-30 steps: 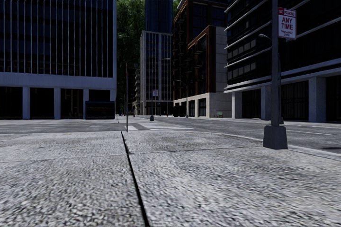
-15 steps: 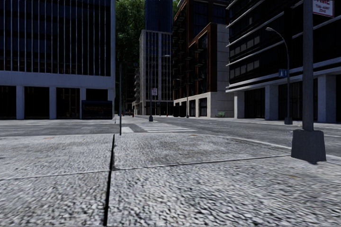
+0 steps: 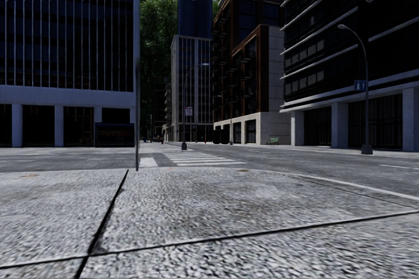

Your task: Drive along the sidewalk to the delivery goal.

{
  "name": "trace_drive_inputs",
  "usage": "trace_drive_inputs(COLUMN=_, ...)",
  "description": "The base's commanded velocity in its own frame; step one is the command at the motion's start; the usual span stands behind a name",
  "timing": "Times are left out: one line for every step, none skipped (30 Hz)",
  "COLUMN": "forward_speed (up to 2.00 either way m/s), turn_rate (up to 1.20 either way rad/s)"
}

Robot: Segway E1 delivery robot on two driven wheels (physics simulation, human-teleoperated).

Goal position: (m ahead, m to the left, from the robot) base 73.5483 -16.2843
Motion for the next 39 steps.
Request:
trace_drive_inputs(forward_speed=2.0, turn_rate=0.06)
trace_drive_inputs(forward_speed=2.0, turn_rate=0.07)
trace_drive_inputs(forward_speed=2.0, turn_rate=0.07)
trace_drive_inputs(forward_speed=2.0, turn_rate=0.0)
trace_drive_inputs(forward_speed=2.0, turn_rate=0.0)
trace_drive_inputs(forward_speed=2.0, turn_rate=0.0)
trace_drive_inputs(forward_speed=2.0, turn_rate=0.0)
trace_drive_inputs(forward_speed=2.0, turn_rate=0.0)
trace_drive_inputs(forward_speed=2.0, turn_rate=0.0)
trace_drive_inputs(forward_speed=2.0, turn_rate=0.0)
trace_drive_inputs(forward_speed=2.0, turn_rate=0.0)
trace_drive_inputs(forward_speed=2.0, turn_rate=0.0)
trace_drive_inputs(forward_speed=2.0, turn_rate=0.0)
trace_drive_inputs(forward_speed=2.0, turn_rate=0.0)
trace_drive_inputs(forward_speed=2.0, turn_rate=0.0)
trace_drive_inputs(forward_speed=2.0, turn_rate=0.02)
trace_drive_inputs(forward_speed=2.0, turn_rate=0.12)
trace_drive_inputs(forward_speed=2.0, turn_rate=0.12)
trace_drive_inputs(forward_speed=2.0, turn_rate=0.14)
trace_drive_inputs(forward_speed=2.0, turn_rate=0.15)
trace_drive_inputs(forward_speed=2.0, turn_rate=0.06)
trace_drive_inputs(forward_speed=2.0, turn_rate=0.06)
trace_drive_inputs(forward_speed=2.0, turn_rate=0.0)
trace_drive_inputs(forward_speed=2.0, turn_rate=0.0)
trace_drive_inputs(forward_speed=2.0, turn_rate=0.0)
trace_drive_inputs(forward_speed=2.0, turn_rate=0.0)
trace_drive_inputs(forward_speed=2.0, turn_rate=0.0)
trace_drive_inputs(forward_speed=2.0, turn_rate=0.0)
trace_drive_inputs(forward_speed=2.0, turn_rate=0.0)
trace_drive_inputs(forward_speed=2.0, turn_rate=0.0)
trace_drive_inputs(forward_speed=2.0, turn_rate=0.0)
trace_drive_inputs(forward_speed=2.0, turn_rate=0.0)
trace_drive_inputs(forward_speed=2.0, turn_rate=0.0)
trace_drive_inputs(forward_speed=2.0, turn_rate=0.0)
trace_drive_inputs(forward_speed=2.0, turn_rate=0.0)
trace_drive_inputs(forward_speed=2.0, turn_rate=0.0)
trace_drive_inputs(forward_speed=2.0, turn_rate=0.0)
trace_drive_inputs(forward_speed=2.0, turn_rate=0.0)
trace_drive_inputs(forward_speed=2.0, turn_rate=0.0)
